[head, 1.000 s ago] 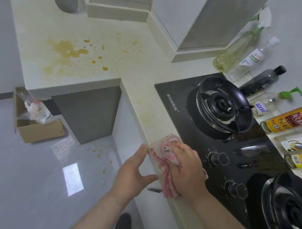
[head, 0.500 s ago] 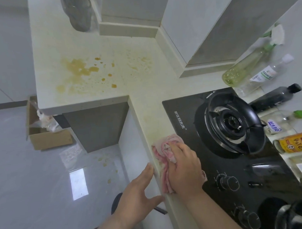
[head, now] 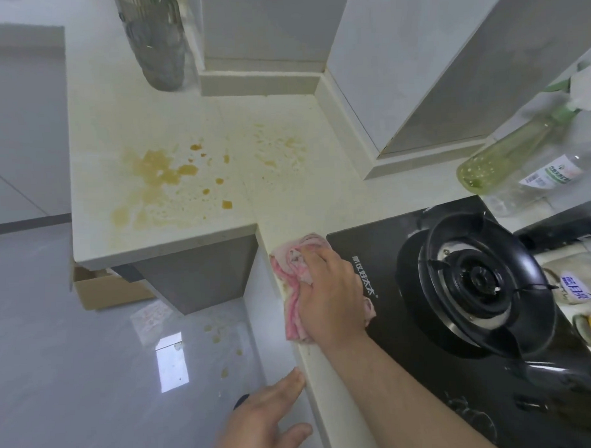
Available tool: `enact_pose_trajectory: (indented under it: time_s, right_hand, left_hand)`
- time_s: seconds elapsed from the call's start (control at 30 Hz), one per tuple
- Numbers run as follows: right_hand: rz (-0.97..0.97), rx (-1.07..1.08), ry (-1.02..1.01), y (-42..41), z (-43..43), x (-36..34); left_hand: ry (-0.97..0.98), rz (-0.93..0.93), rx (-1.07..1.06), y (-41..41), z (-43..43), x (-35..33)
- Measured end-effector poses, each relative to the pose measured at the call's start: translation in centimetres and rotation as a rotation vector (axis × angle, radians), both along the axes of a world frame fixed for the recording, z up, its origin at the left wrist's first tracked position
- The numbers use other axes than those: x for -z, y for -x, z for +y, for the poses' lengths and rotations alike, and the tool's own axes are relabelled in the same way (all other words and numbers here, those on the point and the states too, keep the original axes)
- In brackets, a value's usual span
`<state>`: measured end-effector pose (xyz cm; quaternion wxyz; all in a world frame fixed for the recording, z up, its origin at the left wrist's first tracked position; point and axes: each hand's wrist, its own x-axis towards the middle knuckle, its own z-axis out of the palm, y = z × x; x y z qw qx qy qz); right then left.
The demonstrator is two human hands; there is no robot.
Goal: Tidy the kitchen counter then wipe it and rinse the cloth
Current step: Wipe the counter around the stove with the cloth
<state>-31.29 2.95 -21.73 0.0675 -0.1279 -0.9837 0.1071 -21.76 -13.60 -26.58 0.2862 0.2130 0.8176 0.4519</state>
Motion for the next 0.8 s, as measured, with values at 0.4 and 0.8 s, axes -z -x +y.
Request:
enact_pose_trajectory:
  time_s: [0.4, 0.8]
  right_hand:
    - [-0.008, 0.006, -0.023, 0.5, 0.3, -0.2]
    - [-0.044, -0.036, -0.029, -3.8, 0.7, -0.4]
  left_hand:
    - [-0.045, 0.076, -0.430, 11.0, 1.9, -0.9]
    - [-0.059, 0.107, -0.405, 13.3, 2.2, -1.8]
